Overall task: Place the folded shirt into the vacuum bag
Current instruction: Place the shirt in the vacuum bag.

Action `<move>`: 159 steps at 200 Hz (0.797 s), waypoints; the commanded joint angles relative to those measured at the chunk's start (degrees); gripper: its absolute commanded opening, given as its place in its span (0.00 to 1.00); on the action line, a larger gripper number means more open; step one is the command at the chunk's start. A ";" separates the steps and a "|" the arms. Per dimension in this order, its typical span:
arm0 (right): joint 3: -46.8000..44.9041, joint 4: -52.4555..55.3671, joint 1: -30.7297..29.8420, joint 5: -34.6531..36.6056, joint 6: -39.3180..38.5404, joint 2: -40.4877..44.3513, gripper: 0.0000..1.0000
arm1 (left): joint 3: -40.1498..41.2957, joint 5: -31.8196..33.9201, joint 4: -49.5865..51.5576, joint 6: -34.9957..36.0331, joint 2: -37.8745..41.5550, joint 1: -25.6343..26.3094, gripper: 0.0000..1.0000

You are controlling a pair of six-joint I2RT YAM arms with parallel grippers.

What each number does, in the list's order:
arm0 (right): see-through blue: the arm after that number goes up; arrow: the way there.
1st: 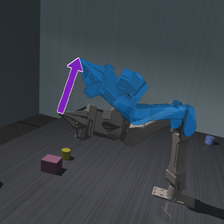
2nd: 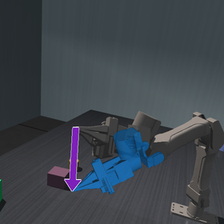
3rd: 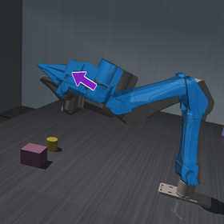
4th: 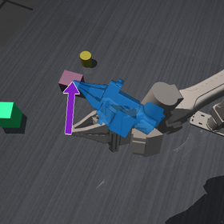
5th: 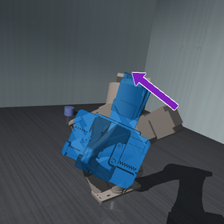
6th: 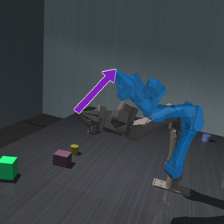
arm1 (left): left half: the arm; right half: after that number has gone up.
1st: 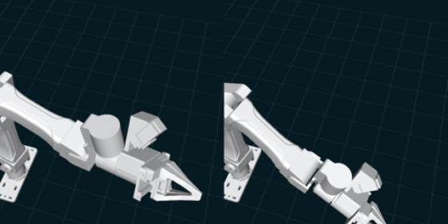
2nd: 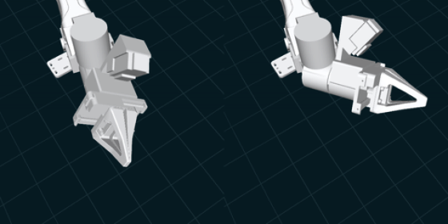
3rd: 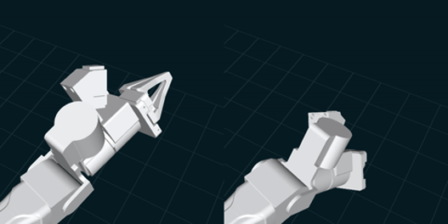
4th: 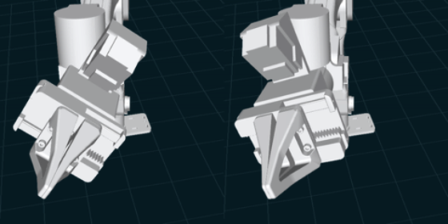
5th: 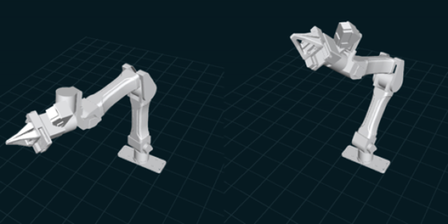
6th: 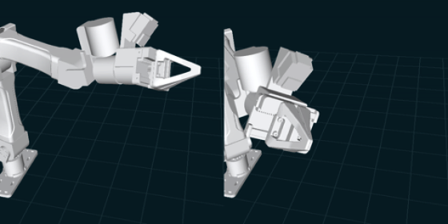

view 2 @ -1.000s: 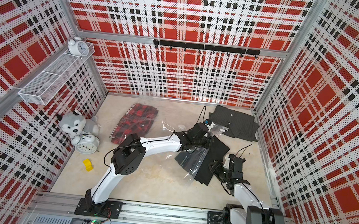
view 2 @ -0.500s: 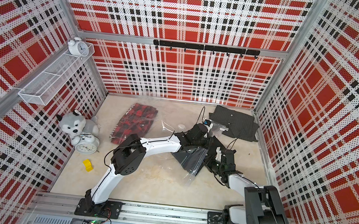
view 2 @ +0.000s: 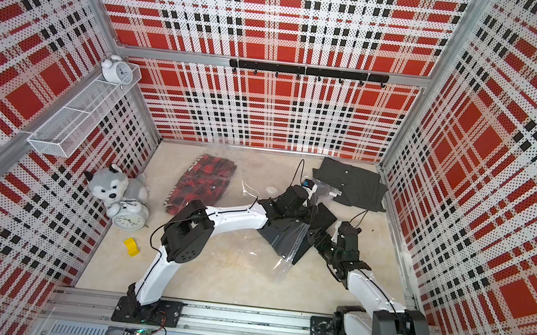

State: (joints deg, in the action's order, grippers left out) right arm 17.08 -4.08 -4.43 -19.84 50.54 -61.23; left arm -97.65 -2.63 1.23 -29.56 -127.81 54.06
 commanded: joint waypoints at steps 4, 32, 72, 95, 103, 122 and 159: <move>0.67 4.52 3.48 0.86 -2.95 1.75 0.89 | 1.05 -1.04 -1.75 -0.01 3.02 -0.01 0.00; 2.46 4.79 6.26 -1.26 -5.23 -0.24 0.90 | 1.03 -1.21 -1.81 -0.15 2.91 0.29 0.00; 4.37 2.20 6.75 -3.97 -7.06 -4.91 0.90 | 1.42 -0.13 -1.31 0.11 3.21 0.41 0.00; 4.19 -0.56 7.11 -4.60 -7.84 -7.90 0.90 | 0.53 -0.02 -0.43 0.03 2.39 0.40 0.00; 4.19 -1.50 7.40 -5.42 -8.06 -9.30 0.89 | 0.54 0.07 -0.27 0.01 2.41 0.45 0.00; 4.54 -2.79 8.01 -6.51 -8.50 -12.14 0.89 | 1.58 0.61 -0.31 -0.06 2.98 0.35 0.00; 3.83 -5.95 8.29 -7.65 -8.01 -15.17 0.87 | 3.58 0.63 -1.23 -0.24 4.32 0.32 0.00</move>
State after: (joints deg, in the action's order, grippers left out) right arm 21.19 -8.12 3.46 -26.48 42.98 -74.30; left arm -95.31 -2.52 0.82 -29.61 -126.89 54.08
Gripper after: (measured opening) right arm 0.875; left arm 0.051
